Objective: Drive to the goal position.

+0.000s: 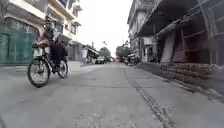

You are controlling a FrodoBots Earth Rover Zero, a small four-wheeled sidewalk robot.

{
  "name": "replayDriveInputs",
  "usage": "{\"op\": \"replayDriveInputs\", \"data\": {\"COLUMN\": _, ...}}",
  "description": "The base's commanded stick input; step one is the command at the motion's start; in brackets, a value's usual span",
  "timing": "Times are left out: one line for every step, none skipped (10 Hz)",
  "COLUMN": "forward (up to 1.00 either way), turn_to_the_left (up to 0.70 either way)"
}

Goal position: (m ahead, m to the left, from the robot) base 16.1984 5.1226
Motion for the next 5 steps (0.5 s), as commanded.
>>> {"op": "replayDriveInputs", "data": {"forward": 1.0, "turn_to_the_left": 0.04}}
{"op": "replayDriveInputs", "data": {"forward": 1.0, "turn_to_the_left": 0.09}}
{"op": "replayDriveInputs", "data": {"forward": 1.0, "turn_to_the_left": 0.0}}
{"op": "replayDriveInputs", "data": {"forward": 1.0, "turn_to_the_left": 0.0}}
{"op": "replayDriveInputs", "data": {"forward": 1.0, "turn_to_the_left": 0.0}}
